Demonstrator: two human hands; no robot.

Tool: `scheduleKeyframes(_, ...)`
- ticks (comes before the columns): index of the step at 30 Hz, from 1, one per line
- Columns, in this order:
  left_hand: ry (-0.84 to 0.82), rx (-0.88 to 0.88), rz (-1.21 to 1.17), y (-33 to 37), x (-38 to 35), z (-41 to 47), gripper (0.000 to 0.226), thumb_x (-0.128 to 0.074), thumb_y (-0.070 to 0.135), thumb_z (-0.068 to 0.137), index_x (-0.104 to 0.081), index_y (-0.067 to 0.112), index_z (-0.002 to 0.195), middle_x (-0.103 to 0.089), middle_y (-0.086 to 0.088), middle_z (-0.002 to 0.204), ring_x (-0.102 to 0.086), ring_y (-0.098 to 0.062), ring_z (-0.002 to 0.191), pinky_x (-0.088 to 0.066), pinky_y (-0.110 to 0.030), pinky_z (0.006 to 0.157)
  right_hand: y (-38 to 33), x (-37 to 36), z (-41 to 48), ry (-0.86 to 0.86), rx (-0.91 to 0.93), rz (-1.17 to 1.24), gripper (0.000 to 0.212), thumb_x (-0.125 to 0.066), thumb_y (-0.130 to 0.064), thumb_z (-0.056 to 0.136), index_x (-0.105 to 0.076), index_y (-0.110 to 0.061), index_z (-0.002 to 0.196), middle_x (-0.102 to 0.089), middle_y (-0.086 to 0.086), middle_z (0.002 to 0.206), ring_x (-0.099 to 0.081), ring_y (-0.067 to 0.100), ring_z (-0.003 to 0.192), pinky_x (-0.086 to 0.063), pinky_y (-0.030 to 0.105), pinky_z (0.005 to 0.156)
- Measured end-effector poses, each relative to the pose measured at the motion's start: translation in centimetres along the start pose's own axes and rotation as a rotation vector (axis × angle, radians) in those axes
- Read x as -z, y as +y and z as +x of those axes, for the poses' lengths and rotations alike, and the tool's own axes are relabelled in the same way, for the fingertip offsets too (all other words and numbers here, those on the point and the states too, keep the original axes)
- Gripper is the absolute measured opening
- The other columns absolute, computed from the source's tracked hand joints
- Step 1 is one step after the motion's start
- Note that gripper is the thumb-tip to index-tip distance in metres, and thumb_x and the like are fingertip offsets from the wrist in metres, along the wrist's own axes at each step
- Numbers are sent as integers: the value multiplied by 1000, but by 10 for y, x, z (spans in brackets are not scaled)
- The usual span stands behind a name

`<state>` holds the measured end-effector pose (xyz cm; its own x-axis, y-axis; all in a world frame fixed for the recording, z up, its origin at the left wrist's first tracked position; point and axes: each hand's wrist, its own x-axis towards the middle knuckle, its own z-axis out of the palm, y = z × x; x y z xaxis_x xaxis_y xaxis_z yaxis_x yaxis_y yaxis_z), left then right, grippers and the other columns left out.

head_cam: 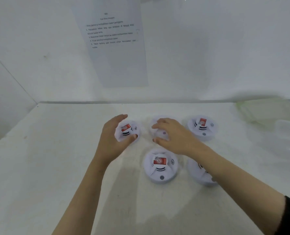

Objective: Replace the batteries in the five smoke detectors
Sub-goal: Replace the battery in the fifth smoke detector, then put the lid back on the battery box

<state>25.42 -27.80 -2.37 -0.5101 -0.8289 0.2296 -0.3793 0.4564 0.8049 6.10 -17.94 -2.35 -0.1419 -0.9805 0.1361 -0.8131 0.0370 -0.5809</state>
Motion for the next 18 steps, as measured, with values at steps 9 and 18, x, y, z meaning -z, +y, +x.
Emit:
scheduleKeyframes(9,-277,-145,-209,99,-95,-70,24,-68,27,79,-68,24,103,-70,18,100,-65,1,92,-49,-13,79,27,92,-149,216,-185,76,11,-65,-26,85,-66,-29,96,-66,-13,89,-57,-3,84,-41,7,71)
scheduleKeyframes(18,-406,-59,-267,165,-209,-94,23,-66,11,88,-62,31,98,-69,13,98,-61,7,78,-45,-8,69,115,175,-260,436,-474,-126,15,-60,-29,88,-64,-28,103,-61,-12,99,-55,5,88,-36,19,77)
